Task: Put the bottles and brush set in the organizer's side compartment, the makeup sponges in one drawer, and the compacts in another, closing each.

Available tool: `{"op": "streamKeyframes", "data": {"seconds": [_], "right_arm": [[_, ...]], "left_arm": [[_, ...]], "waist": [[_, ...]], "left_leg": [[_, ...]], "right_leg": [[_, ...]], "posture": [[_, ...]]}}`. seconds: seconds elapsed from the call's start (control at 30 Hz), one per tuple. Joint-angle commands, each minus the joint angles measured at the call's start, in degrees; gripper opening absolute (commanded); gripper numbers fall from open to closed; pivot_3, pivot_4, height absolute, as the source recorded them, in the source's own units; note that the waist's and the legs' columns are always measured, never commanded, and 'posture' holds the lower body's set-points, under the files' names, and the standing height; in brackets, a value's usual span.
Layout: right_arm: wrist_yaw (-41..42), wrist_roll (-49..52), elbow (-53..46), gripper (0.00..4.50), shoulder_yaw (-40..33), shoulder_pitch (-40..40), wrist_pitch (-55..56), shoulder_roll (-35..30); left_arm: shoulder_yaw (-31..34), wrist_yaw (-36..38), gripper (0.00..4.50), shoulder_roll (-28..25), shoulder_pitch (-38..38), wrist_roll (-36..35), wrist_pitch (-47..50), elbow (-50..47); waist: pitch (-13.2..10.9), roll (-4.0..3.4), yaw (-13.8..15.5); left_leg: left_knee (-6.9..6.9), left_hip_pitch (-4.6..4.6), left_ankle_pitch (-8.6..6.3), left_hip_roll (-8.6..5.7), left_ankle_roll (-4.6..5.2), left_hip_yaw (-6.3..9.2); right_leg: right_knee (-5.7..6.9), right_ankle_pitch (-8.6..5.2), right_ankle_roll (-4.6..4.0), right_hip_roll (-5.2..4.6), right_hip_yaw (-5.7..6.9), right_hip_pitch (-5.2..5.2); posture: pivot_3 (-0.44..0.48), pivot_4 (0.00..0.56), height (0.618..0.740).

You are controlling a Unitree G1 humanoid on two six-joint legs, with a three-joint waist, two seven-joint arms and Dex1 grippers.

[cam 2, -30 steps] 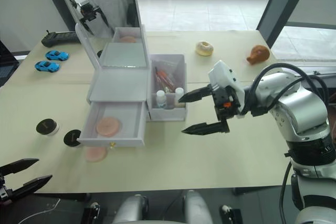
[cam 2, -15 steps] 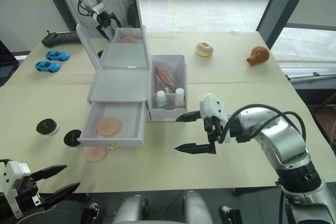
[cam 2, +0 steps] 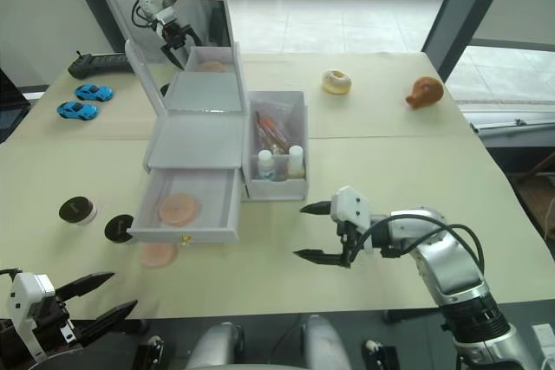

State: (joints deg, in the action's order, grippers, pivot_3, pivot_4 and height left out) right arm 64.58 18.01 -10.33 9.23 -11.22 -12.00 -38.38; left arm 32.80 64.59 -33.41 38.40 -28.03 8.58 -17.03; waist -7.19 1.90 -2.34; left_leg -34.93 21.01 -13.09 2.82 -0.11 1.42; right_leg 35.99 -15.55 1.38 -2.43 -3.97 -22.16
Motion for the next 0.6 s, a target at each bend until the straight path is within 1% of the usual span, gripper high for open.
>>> {"op": "streamKeyframes", "data": {"seconds": [0.03, 0.2, 0.33, 0.47, 0.6], "right_arm": [[-0.68, -1.5, 1.99, 4.5, -0.8, 0.34, 5.21, 0.91], [-2.41, -2.77, 4.83, 4.5, -1.75, 0.11, 13.11, 3.76], [0.49, -0.5, 8.25, 4.5, -2.44, -0.52, 17.06, 5.63], [4.62, 0.95, 14.12, 4.5, -2.14, -2.58, 21.19, 7.41], [4.79, 0.56, 19.02, 4.5, -2.31, -3.44, 27.24, 10.98]], "left_arm": [[0.65, 0.7, 4.47, -0.94, 0.76, 0.54, -2.95, 0.07], [1.13, -0.16, 4.47, -0.71, 0.51, 0.8, -5.43, 1.73], [0.58, -0.47, 4.47, -0.84, 0.15, 0.1, -5.61, 2.31], [0.68, -0.72, 4.47, -1.2, -1.17, -0.7, -5.16, 3.26], [1.12, -0.31, 4.47, -1.77, -1.15, -1.66, -4.44, 3.02]], "waist": [[0.0, 0.02, 0.06], [-0.01, -0.01, -0.11], [-0.01, -0.01, -0.07], [-0.01, -0.02, -0.06], [0.0, 0.0, -0.2]], "left_leg": [[0.0, 0.0, 0.0, -0.01, 0.0, 0.0], [0.03, -0.04, 0.0, 0.02, 0.0, 0.0], [0.0, -0.02, 0.0, 0.01, 0.0, 0.0], [0.0, -0.03, 0.0, 0.0, 0.0, 0.0], [0.02, -0.08, 0.0, 0.02, 0.0, 0.0]], "right_leg": [[-0.01, 0.0, -0.01, -0.01, -0.01, 0.01], [0.04, 0.01, -0.05, 0.02, -0.02, 0.0], [0.05, 0.01, -0.04, 0.02, -0.03, 0.02], [0.05, 0.03, -0.07, 0.02, -0.03, 0.03], [0.09, 0.03, -0.07, 0.04, -0.03, 0.04]], "posture": [[0.0, 0.15, 0.74], [0.0, 0.15, 0.74], [0.0, 0.15, 0.74], [0.0, 0.15, 0.74], [0.0, 0.15, 0.74]]}}
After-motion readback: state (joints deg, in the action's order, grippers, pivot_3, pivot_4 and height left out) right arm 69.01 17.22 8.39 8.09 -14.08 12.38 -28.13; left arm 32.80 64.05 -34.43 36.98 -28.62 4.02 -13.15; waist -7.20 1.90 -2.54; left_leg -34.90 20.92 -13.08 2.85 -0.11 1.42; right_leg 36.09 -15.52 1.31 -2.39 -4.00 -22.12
